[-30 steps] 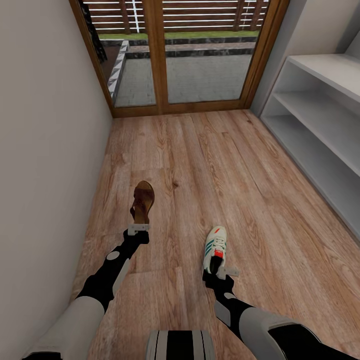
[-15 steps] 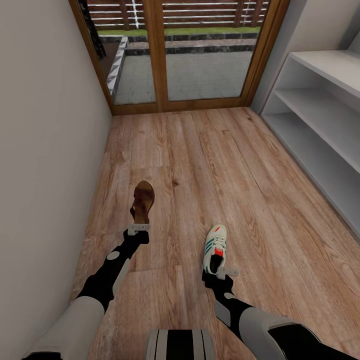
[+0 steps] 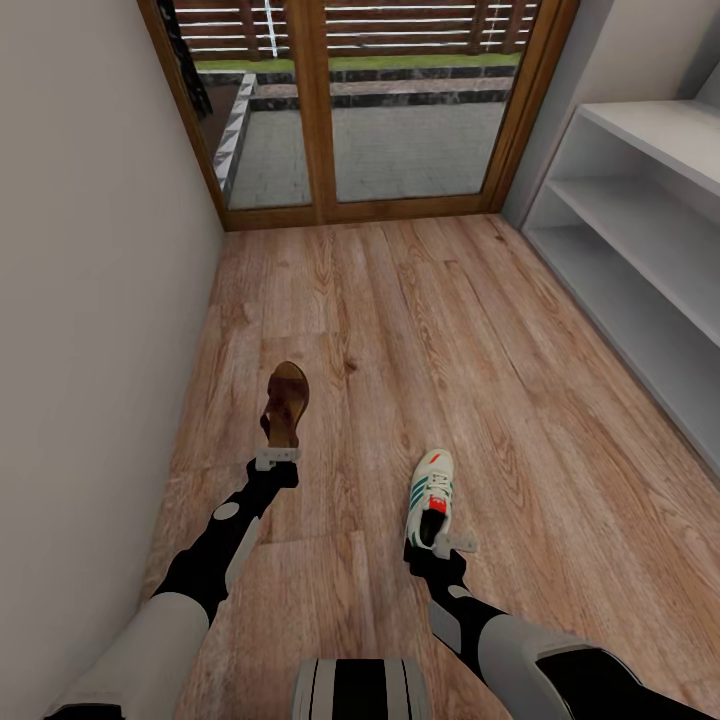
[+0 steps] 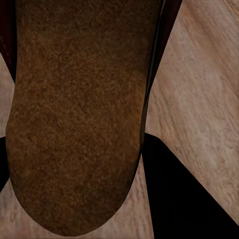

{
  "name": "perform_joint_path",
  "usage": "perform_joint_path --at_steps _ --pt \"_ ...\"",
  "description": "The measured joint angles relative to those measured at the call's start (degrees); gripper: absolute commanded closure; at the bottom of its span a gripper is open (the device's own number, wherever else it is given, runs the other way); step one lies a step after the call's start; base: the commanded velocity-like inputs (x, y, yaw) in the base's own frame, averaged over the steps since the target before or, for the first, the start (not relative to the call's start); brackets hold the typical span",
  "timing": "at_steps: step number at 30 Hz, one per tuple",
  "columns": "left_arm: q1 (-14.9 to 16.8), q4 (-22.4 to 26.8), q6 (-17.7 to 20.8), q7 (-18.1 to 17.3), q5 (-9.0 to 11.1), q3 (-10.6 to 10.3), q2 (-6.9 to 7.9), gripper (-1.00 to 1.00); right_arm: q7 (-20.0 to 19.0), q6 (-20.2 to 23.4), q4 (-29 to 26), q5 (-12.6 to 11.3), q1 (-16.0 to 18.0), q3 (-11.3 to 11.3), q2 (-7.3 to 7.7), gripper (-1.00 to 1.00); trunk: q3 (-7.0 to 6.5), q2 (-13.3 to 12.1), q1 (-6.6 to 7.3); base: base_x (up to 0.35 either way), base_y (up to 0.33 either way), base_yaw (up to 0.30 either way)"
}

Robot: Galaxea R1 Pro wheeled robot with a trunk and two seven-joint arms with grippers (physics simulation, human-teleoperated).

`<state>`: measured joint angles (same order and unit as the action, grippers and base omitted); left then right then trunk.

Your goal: Pick up the two gym shoes and the two sandals from the corridor floor and place them onto the hallstand (shoe rack) in the corridor, making sure they are on the rack and not on the floor. Arrange them so the two gym shoes are next to each other and the two sandals are next to each other.

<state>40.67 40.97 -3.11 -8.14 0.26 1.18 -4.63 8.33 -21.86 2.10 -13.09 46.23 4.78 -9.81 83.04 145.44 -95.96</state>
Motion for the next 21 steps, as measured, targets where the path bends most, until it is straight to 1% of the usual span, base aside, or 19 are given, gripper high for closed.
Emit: perform_joint_path --at_steps 21 --pt "0.0 0.01 0.0 0.0 0.0 -0.04 0.0 1.0 0.0 -0.03 -0.02 0.0 0.0 0.0 0.0 -1.0 0.0 0.0 0.0 0.0 0.0 0.0"
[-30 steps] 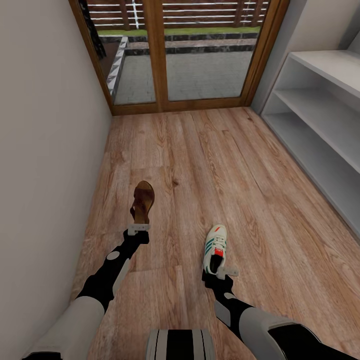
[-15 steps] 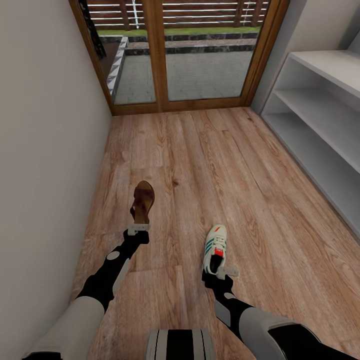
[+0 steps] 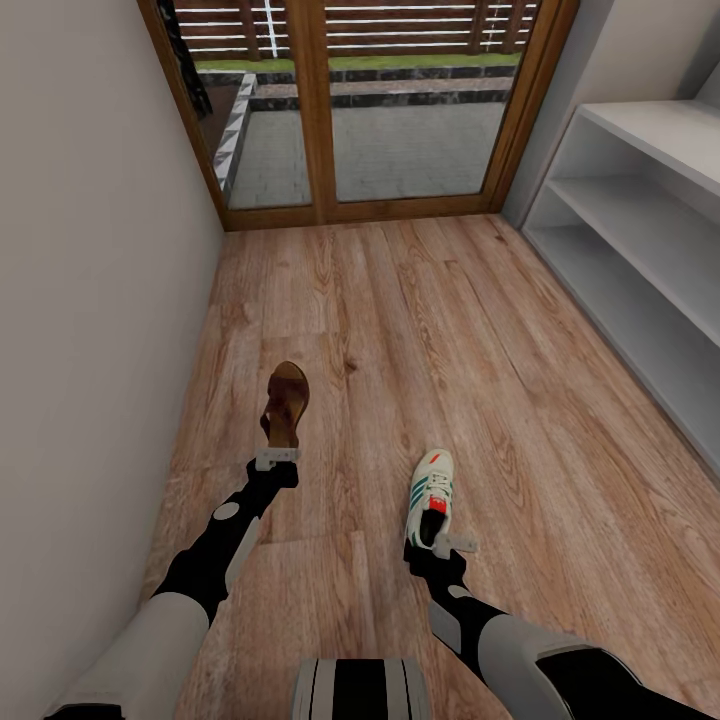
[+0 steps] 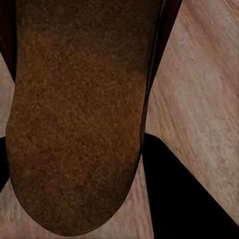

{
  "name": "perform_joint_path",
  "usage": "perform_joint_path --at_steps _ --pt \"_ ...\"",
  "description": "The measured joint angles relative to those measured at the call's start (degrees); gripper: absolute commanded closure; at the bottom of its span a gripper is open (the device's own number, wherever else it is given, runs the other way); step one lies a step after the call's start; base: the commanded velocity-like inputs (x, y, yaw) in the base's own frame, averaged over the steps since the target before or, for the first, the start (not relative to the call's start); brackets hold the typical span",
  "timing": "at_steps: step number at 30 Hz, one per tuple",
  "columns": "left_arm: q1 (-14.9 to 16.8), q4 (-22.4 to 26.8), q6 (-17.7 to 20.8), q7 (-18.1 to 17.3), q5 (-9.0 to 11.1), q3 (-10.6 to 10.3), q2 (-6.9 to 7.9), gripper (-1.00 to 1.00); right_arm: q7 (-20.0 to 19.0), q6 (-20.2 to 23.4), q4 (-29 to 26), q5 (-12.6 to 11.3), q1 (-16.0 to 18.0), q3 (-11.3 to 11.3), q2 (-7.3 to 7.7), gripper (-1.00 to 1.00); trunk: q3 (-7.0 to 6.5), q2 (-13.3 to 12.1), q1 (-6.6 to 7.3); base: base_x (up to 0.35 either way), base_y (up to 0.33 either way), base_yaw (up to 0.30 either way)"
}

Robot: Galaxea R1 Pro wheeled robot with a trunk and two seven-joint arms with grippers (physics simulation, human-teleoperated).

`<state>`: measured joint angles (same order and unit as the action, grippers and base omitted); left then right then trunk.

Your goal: Pick up the two gym shoes and the two sandals from the corridor floor and place them onto the hallstand (shoe rack) in the corridor, making sure they are on the rack and not on the floor. Arrange them so the two gym shoes are next to each other and the two sandals are next to each other.

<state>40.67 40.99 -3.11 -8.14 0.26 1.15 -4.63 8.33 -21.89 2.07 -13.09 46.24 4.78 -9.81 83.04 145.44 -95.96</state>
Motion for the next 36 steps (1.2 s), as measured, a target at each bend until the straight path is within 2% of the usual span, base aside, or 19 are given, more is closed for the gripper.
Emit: perform_joint_path --at_steps 27,28,36 --pt "0.0 -0.07 0.0 0.01 0.0 -0.02 0.0 1.0 0.0 0.0 -0.01 0.0 0.0 0.0 0.06 -1.0 0.0 0.0 0.0 0.0 0.0 0.0" --pt "0.0 -0.07 0.0 0.01 0.0 -0.01 0.0 1.0 0.0 0.0 -0.01 0.0 0.0 0.0 0.07 1.0 0.0 0.0 0.0 0.0 0.0 0.0" --pt "0.0 -0.09 0.0 0.0 0.0 -0.03 0.0 1.0 0.05 0.06 -0.01 0.15 0.01 0.07 0.06 1.0 0.0 0.0 0.0 0.0 0.0 0.0"
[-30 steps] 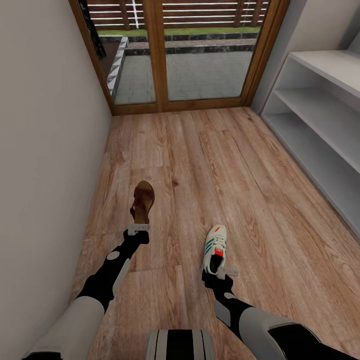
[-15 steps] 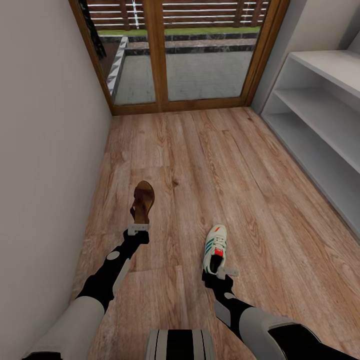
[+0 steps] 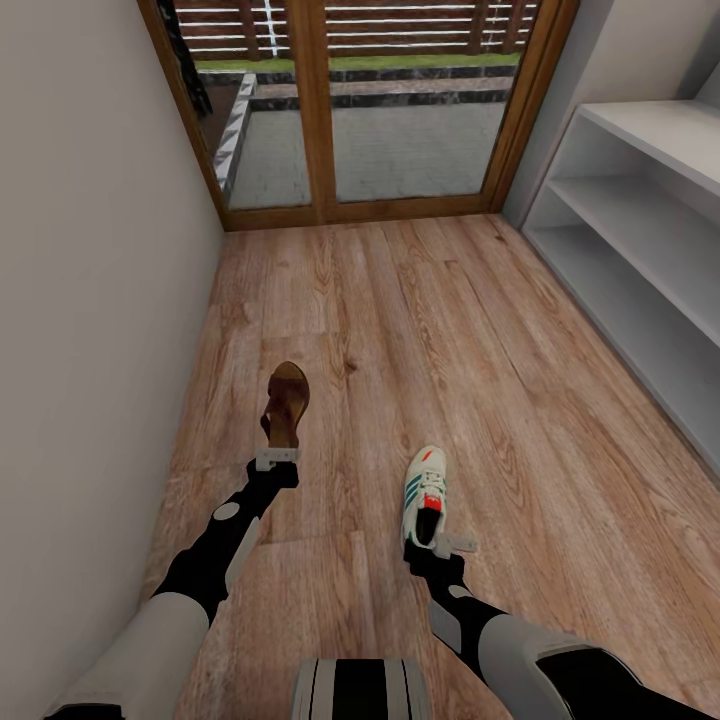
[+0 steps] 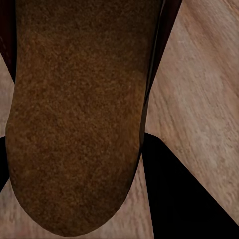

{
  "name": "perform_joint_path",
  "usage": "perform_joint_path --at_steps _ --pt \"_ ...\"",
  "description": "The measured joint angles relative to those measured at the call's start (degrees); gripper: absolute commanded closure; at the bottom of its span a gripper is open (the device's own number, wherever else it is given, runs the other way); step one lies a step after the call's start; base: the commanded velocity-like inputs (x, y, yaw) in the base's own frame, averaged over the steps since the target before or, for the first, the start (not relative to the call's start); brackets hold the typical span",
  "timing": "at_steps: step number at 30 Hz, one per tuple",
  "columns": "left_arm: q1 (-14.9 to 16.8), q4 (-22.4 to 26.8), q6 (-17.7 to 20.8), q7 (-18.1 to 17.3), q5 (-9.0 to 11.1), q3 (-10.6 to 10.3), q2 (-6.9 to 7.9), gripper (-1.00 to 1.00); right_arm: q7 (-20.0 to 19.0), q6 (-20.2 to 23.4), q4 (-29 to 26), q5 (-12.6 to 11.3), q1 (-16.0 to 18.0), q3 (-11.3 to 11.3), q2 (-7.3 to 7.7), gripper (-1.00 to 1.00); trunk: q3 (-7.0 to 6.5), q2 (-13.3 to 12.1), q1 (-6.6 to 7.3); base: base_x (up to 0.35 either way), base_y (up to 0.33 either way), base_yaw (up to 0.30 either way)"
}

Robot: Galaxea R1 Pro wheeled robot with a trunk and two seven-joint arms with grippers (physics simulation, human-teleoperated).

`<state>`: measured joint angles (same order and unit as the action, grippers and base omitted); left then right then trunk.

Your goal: Pick up the two gym shoes and the two sandals from the corridor floor and place them onto the hallstand (shoe rack) in the corridor, making sure they are on the rack and not on the floor. Arrange them so the two gym shoes are next to each other and the two sandals are next to each other.

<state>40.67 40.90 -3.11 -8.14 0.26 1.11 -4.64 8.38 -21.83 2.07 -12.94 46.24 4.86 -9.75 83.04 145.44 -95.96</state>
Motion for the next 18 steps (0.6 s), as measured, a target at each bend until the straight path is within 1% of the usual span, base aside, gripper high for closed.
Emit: perform_joint_path --at_steps 11,18 --pt "0.0 0.0 0.0 0.0 0.0 0.0 0.0 1.0 0.0 -0.01 -0.01 -0.02 0.0 -0.01 0.01 1.0 0.0 0.0 0.0 0.0 0.0 0.0" --pt "0.0 0.0 0.0 0.0 0.0 0.06 -0.3 1.0 -0.11 -0.08 -0.08 -0.14 0.0 -0.07 0.03 1.0 0.0 0.0 0.0 0.0 0.0 0.0"
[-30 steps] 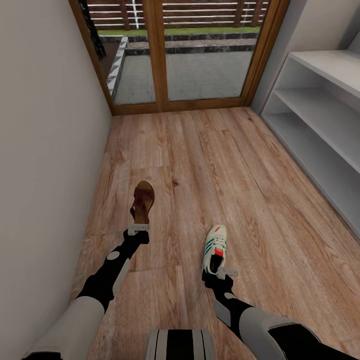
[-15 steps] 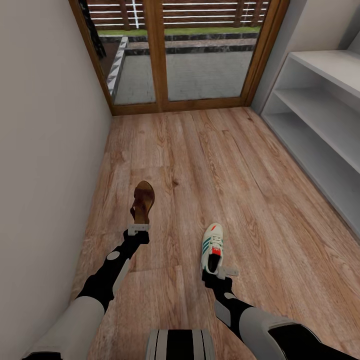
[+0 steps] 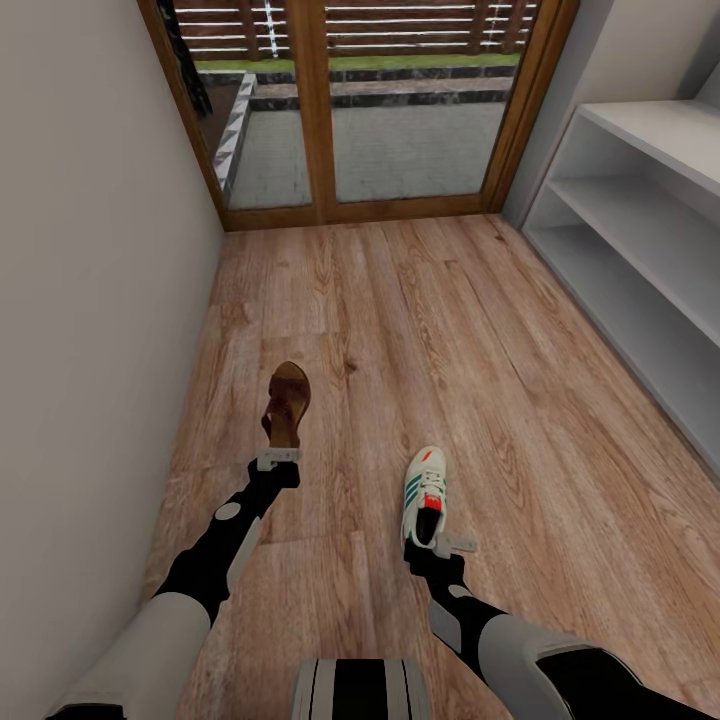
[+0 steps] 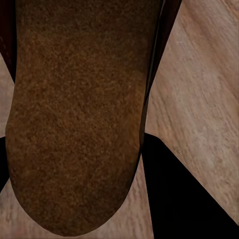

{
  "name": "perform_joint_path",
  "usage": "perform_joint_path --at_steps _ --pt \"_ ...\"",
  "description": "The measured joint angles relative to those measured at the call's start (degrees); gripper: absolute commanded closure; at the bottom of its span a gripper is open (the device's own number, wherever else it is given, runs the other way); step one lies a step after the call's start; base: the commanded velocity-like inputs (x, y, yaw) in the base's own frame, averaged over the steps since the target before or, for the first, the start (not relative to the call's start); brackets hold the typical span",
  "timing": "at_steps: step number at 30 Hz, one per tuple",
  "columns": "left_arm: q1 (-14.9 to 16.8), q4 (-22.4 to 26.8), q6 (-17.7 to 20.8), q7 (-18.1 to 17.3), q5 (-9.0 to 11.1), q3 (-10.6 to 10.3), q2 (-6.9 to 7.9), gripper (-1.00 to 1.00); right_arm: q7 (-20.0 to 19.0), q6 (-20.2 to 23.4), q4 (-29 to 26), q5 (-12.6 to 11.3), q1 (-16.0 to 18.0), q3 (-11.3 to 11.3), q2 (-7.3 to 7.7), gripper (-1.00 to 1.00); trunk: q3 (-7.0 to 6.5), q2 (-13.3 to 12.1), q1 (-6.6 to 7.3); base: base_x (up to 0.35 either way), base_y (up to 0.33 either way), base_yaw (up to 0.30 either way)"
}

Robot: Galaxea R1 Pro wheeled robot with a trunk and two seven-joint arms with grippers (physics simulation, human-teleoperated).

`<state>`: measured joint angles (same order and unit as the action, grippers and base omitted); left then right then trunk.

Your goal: Pick up the two gym shoes and the two sandals from the corridor floor and place them onto the hallstand (shoe rack) in the corridor, making sure they are on the rack and not on the floor. Arrange them so the two gym shoes are next to each other and the two sandals are next to each other.

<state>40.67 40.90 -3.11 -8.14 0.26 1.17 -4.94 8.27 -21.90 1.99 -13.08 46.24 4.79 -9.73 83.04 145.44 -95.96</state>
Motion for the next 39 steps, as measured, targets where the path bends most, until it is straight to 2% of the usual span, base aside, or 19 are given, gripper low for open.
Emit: perform_joint_path --at_steps 9,13,20,26,31,33,36,37,39 --pt "0.0 -0.01 0.0 0.0 0.0 0.01 -0.16 1.0 -0.02 -0.21 -1.37 0.18 0.09 0.11 0.11 1.0 0.0 0.0 0.0 0.0 0.0 0.0" --pt "0.0 -0.19 -0.03 0.0 -0.01 0.02 -0.18 1.0 0.27 0.07 -5.24 0.3 0.15 0.0 0.28 1.0 0.0 0.0 0.0 0.0 0.0 0.0" --pt "0.0 -0.91 -0.19 0.04 -0.05 0.08 -0.18 1.0 2.66 5.43 -12.7 0.44 0.22 -0.02 0.6 1.0 0.0 0.0 0.0 0.0 0.0 0.0" --pt "0.0 -4.04 -0.48 0.08 -0.09 0.09 -0.15 1.0 3.52 6.87 -14.96 0.62 0.21 0.04 1.23 1.0 0.0 0.0 0.0 0.0 0.0 0.0" --pt "-0.02 -9.54 -0.59 0.33 -0.26 0.2 -0.08 1.0 4.63 7.05 -15.17 1.64 0.2 -0.08 1.48 1.0 0.01 0.0 -0.01 0.0 0.0 0.0" --pt "-0.01 -11.33 -0.6 0.44 -0.25 0.23 -0.06 1.0 7.0 7.59 -15.19 1.88 0.21 -0.3 1.99 1.0 0.01 0.0 0.0 0.0 0.0 0.0" --pt "0.0 -11.96 -0.6 0.48 -0.25 0.28 -0.07 1.0 8.15 8.84 -15.2 2.01 0.21 -0.12 2.76 1.0 0.0 0.0 0.0 0.0 0.0 0.0" --pt "-0.01 -12.38 -0.68 0.41 -0.15 0.33 -0.08 1.0 9.15 10.67 -15.24 1.98 0.19 -0.49 3.87 1.0 0.01 0.0 0.0 0.0 0.0 0.0" --pt "0.0 -12.35 -0.73 0.38 -0.09 0.32 -0.07 1.0 9.34 11.04 -15.26 2.15 0.17 -0.02 4.08 1.0 0.0 0.0 0.0 0.0 0.0 0.0"
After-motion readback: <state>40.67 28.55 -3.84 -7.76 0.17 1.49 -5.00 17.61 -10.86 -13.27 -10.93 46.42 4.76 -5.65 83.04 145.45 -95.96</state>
